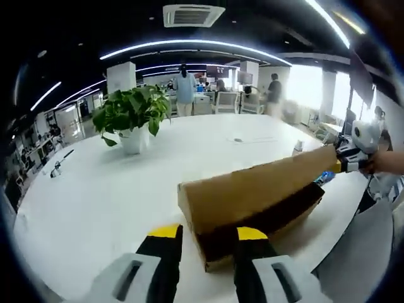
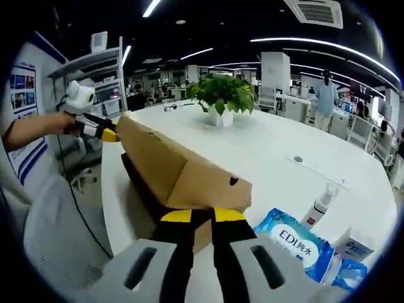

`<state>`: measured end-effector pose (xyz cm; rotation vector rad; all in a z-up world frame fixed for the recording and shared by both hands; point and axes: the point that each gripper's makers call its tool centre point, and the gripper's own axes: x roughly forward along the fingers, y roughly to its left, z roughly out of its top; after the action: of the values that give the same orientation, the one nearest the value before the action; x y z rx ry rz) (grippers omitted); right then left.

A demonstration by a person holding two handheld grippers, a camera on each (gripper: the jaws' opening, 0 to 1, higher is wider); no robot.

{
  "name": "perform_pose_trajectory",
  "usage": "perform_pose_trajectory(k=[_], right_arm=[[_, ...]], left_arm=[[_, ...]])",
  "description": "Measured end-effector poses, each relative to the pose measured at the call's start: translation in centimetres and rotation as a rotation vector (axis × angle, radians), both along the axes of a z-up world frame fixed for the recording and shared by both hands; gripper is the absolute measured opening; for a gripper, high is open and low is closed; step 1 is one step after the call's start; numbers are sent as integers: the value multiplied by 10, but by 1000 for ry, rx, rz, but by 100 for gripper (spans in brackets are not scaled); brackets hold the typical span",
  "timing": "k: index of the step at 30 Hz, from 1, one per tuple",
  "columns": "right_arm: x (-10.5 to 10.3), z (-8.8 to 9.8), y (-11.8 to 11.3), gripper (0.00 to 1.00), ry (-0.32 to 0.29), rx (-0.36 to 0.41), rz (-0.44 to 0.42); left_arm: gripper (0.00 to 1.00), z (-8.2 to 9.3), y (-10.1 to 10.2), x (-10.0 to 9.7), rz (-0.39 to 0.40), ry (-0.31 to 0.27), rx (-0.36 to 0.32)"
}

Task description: Operate the shoe box by opening the lid, removing the specified soft item, and placing it in the target area until the item is outside and the box remains undamaged.

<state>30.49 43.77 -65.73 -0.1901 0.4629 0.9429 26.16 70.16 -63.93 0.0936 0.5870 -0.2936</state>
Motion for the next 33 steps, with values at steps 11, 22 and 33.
perform_pose_trajectory(k=[11,22,33], right_arm=[[-23,-14,6,20,-9,-15,74],[-34,-27,9,28,27,-37,104],[-39,-44,12,29,106,-45,93]], left_arm=[[38,-15,-8,-8,-64,33,25],[42,-30,-11,-12,-84,86,10],[47,-53,-11,-12,-76,143,-4]])
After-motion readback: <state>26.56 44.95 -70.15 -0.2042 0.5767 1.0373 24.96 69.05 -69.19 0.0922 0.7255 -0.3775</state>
